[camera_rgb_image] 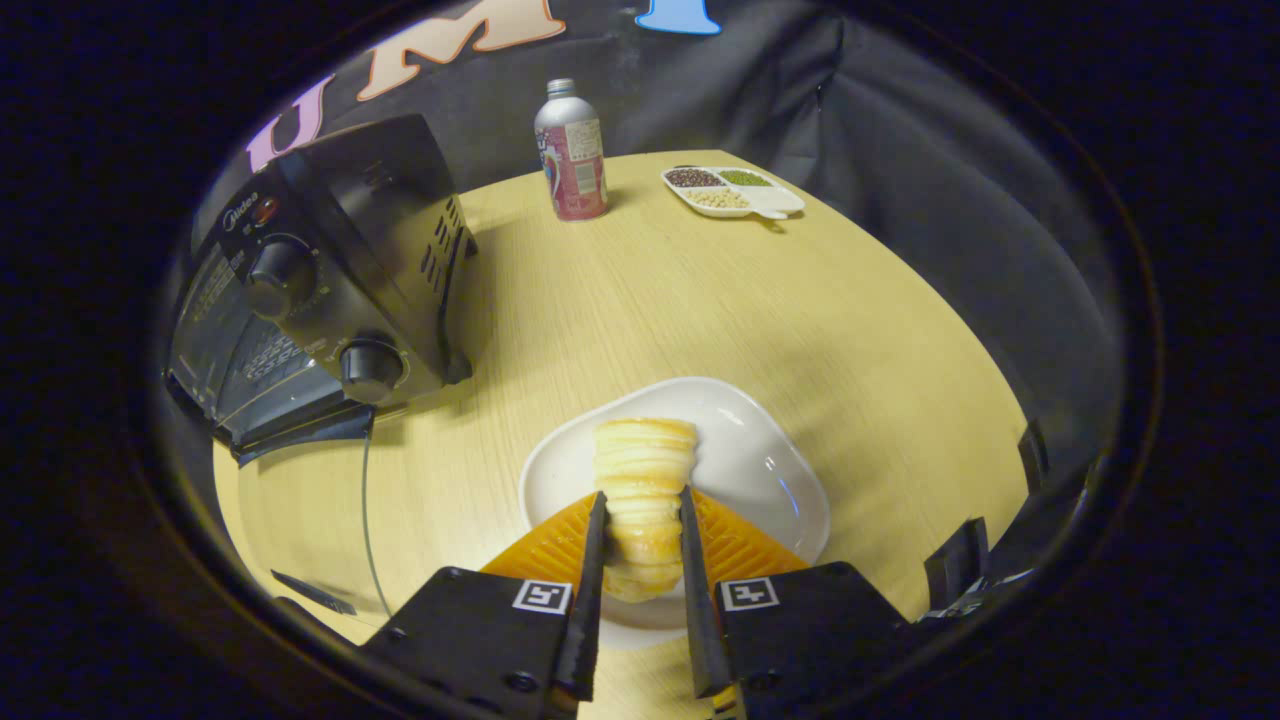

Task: Open the toaster oven, put the food inside, and close the toaster oven door.

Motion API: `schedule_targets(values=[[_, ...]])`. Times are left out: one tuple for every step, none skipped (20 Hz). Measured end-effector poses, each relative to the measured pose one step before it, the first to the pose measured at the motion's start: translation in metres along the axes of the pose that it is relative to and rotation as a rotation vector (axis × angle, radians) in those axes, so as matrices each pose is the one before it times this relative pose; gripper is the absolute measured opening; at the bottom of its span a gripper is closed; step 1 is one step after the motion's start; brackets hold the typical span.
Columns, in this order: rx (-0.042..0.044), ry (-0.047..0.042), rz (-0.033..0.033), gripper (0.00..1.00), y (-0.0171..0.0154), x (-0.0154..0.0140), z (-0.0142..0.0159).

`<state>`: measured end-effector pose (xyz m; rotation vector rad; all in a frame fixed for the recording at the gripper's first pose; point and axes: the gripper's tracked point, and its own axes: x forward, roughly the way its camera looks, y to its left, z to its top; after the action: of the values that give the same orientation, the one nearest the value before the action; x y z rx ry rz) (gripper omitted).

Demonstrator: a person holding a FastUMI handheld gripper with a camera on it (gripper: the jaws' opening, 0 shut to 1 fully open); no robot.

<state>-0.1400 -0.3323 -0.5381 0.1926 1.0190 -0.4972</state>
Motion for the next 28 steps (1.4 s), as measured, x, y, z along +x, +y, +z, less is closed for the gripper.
schedule_targets(values=[[0.01378,-0.00065,0.00043,0.4,0.00279,-0.00232,-0.0005],[0.01566,-0.01513,0.00978,0.4,0.00434,-0.00433,0.00397],[0.02104,-0.01935,0.00818,0.4,0.00567,-0.00509,0.00472],[0.02486,-0.01548,0.00381,0.4,0.00543,-0.00699,0.00154],[0.02532,-0.00764,0.00468,0.4,0.00602,-0.00616,0.00087],[0.02368,-0.00866,0.00624,0.39,0.00725,-0.00716,-0.00015],[0.02001,-0.0092,0.01095,0.39,0.00789,-0.00722,0.00059],[0.01488,-0.00673,0.00881,0.39,0.00756,-0.00729,-0.00078],[0.01073,-0.0039,0.01014,0.39,0.0088,-0.00651,-0.00158],[0.00982,-0.00087,0.00991,0.39,0.00965,-0.00644,-0.00241],[0.01047,-0.00071,0.01442,0.39,0.01042,-0.00558,-0.00258],[0.01132,-0.00203,0.01645,0.39,0.01181,-0.00523,-0.00306],[0.01273,-0.00003,0.01908,0.39,0.01191,-0.00498,-0.00485],[0.0135,0.00202,0.01918,0.39,0.01261,-0.00387,-0.00432],[0.01357,0.00214,0.01963,0.39,0.01312,-0.00235,-0.00486],[0.01259,0.00116,0.01778,0.39,0.01314,-0.00211,-0.00441],[0.01109,0.00162,0.01711,0.39,0.01263,-0.00132,-0.00489],[0.00946,0.00084,0.01355,0.39,0.01185,-0.00064,-0.00351],[0.00967,0.00033,0.01419,0.39,0.01158,-0.00026,-0.00336],[0.01226,-0.00105,0.01424,0.39,0.01119,0.00056,-0.00228],[0.01489,-0.00388,0.01526,0.39,0.01105,0.00078,-0.00168],[0.02115,-0.00489,0.01732,0.39,0.01176,0.0014,-0.00079],[0.02644,-0.00628,0.0204,0.39,0.01182,0.00205,-0.00017],[0.02918,-0.00912,0.01687,0.39,0.01038,0.00257,-0.00037],[0.02859,-0.01081,0.01299,0.39,0.00976,0.00247,-0.00007],[0.02751,-0.01113,0.01036,0.39,0.00898,0.00301,-0.00045],[0.0287,-0.01242,0.00827,0.39,0.00725,0.00358,-0.0003],[0.0305,-0.01255,0.00875,0.39,0.00738,0.00331,-0.00035]])
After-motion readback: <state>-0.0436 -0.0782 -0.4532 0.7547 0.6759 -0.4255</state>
